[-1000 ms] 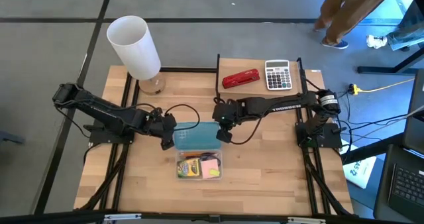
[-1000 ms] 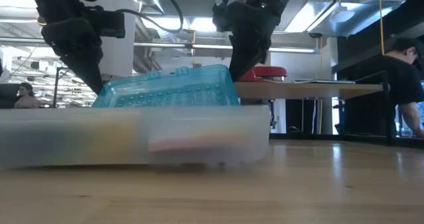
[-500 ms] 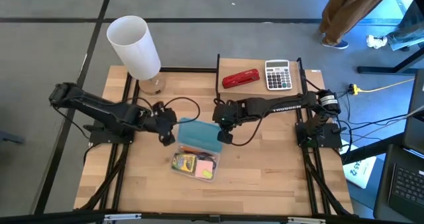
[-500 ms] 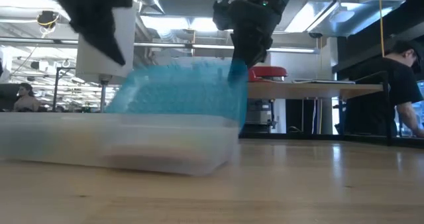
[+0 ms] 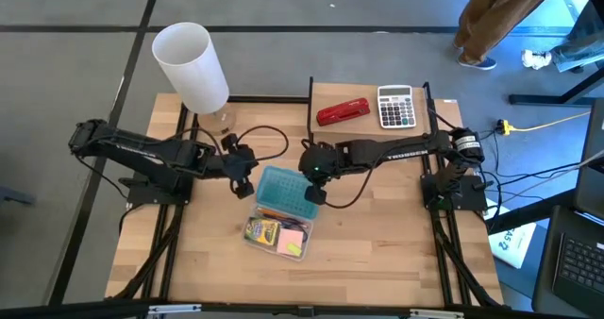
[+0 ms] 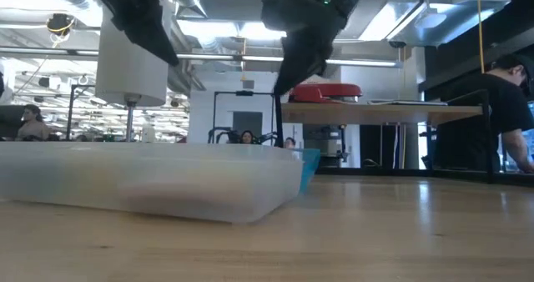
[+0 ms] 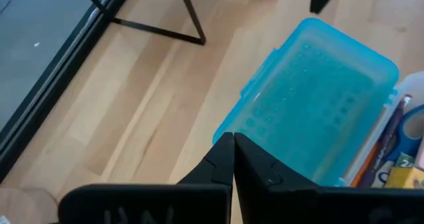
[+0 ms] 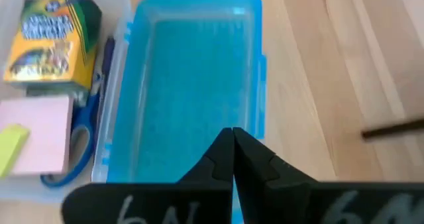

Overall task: Pack school essentials
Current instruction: Close the blue supply box

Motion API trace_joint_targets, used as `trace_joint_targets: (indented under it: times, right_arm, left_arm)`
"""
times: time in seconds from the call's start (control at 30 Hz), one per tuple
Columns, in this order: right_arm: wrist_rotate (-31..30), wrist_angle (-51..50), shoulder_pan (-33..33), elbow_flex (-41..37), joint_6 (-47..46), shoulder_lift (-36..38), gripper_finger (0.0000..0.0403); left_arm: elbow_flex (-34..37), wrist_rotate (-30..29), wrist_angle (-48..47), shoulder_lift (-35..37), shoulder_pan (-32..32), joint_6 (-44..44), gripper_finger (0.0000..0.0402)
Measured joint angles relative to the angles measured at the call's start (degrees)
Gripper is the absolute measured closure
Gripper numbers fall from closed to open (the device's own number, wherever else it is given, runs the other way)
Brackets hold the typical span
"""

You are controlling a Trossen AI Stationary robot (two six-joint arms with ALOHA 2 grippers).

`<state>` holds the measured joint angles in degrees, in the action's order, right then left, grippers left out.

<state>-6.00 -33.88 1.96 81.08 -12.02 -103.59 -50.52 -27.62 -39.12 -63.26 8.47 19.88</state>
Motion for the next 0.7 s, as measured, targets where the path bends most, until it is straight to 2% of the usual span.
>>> trace_joint_targets:
  times: [0.13,0.43,0.57,0.7]
  right_arm:
    - [0.0,4.9,-1.1,0.0,2.9,-1.8,0.0398]
    - [-1.7,4.9,-5.5,-0.1,3.3,-7.5,0.0398]
    - [0.4,5.0,-6.7,-0.1,4.3,-8.4,0.0398]
    - [1.8,4.8,-7.4,-0.1,4.8,-9.4,0.0398]
  left_arm:
    - [0.0,0.0,-0.3,0.0,-1.0,-0.1,0.0402]
    - [0.0,0.1,-0.7,0.0,-1.3,-0.1,0.0402]
    - [0.0,0.2,-1.2,0.0,-1.3,0.6,0.0402]
    - [0.0,3.7,-1.5,0.0,-1.3,1.9,0.0401]
